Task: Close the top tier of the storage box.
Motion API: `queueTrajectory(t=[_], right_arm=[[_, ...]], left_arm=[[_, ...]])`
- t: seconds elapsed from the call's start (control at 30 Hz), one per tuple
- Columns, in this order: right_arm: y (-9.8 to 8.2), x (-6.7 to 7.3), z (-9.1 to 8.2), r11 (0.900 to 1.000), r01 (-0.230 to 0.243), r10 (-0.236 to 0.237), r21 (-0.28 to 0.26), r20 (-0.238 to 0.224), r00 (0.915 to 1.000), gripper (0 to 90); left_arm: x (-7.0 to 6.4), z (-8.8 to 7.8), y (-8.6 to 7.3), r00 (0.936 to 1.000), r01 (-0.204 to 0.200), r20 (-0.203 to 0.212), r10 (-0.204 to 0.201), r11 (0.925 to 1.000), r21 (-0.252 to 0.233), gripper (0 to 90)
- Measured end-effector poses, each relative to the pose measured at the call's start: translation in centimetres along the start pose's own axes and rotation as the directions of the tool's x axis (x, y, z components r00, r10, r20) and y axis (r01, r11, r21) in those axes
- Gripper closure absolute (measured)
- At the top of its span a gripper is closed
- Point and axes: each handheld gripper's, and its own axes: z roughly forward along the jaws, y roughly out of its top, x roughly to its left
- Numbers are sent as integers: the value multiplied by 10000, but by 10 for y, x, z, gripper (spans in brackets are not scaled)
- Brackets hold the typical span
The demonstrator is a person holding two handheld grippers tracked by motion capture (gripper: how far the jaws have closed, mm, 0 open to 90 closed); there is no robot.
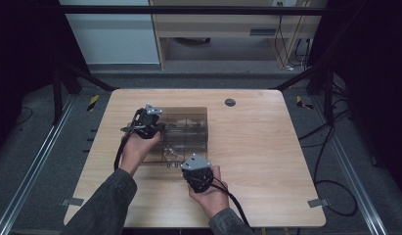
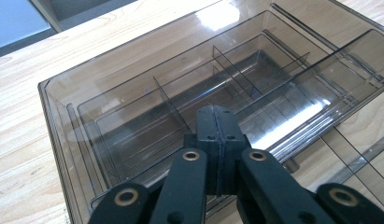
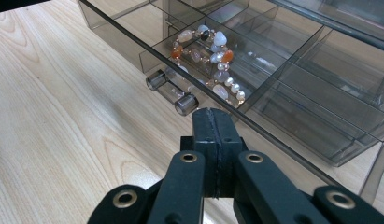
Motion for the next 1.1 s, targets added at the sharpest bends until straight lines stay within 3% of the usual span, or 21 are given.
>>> queueTrajectory(t=[0.3, 0.47, 1.1], right_arm=[[1, -2, 1, 10000, -48, 48, 24, 25, 10000, 900], [3, -4, 3, 10000, -55, 54, 22, 19, 10000, 900], [11, -12, 7, 9999, -100, 100, 36, 117, 9999, 900]], left_arm=[[-1, 1, 0, 10000, 4, 3, -4, 10000, -53, 897], [0, 1, 1, 9998, -185, -8, 185, 9998, -27, 897], [-1, 0, 1, 10000, -87, 14, 87, 10000, 1, 897]])
